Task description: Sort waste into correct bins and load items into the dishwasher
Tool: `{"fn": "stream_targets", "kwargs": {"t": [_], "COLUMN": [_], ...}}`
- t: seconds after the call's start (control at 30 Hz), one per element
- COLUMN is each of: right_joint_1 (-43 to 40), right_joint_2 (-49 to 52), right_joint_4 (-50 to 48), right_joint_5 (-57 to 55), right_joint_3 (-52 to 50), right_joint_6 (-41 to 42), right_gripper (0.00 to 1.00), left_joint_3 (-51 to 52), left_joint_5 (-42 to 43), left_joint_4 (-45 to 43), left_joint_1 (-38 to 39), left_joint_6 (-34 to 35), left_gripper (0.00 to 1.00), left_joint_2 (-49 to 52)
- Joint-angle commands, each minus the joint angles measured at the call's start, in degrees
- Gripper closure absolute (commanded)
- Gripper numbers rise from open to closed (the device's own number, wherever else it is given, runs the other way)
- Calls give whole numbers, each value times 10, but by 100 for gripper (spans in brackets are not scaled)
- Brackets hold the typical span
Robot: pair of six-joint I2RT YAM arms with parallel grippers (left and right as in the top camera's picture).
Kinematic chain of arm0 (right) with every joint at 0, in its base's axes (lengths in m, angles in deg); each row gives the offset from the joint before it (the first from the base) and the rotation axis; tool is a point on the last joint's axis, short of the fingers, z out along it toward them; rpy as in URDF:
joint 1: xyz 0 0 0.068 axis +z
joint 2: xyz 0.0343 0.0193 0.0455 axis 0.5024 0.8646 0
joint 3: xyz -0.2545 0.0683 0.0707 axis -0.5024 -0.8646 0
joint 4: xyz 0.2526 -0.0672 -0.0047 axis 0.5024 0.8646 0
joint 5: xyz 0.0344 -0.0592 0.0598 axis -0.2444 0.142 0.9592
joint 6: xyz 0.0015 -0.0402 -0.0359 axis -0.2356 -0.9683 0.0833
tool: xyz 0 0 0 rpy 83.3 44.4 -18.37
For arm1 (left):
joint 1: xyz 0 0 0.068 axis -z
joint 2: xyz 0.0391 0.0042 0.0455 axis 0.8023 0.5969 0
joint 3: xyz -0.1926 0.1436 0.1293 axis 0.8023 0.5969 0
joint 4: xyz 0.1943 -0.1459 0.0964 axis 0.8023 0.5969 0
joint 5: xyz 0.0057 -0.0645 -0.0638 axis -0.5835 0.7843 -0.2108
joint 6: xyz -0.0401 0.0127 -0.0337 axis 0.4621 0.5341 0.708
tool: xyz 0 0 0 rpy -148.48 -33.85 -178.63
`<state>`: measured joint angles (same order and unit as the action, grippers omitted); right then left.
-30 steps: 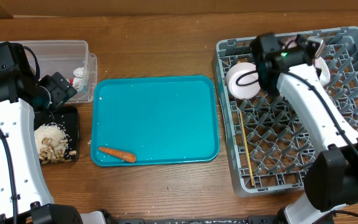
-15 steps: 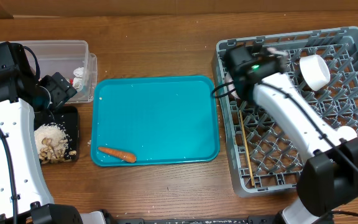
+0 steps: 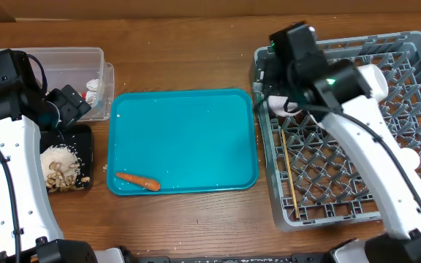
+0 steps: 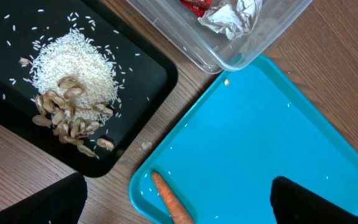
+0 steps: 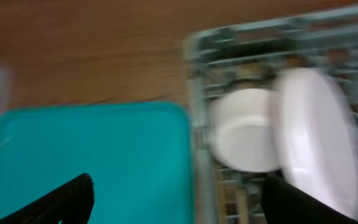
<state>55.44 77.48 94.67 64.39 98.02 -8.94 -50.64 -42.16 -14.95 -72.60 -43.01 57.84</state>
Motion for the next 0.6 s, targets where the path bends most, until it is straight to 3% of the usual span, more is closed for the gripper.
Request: {"fn": "stream_targets", "kwargs": {"t": [0.0, 0.27, 0.57], "right_joint_1": [11, 127, 224], "right_joint_2": [13, 114, 210], "right_joint_4": [0, 28, -21], "right_joint_5": [251, 255, 251], "right_joint_3": [2, -10, -10], "right_joint_6": [-108, -151, -167], "right_gripper": [12, 12, 12], "left_joint_3": [-4, -4, -4], "left_joint_5": [-4, -23, -53], "left_joint_4": [2, 4, 30], "left_joint_1": [-2, -2, -39], "left_joint_6": [-11, -22, -15], "left_gripper": [4, 3, 3], "left_joint_2": [-3, -3, -3]}}
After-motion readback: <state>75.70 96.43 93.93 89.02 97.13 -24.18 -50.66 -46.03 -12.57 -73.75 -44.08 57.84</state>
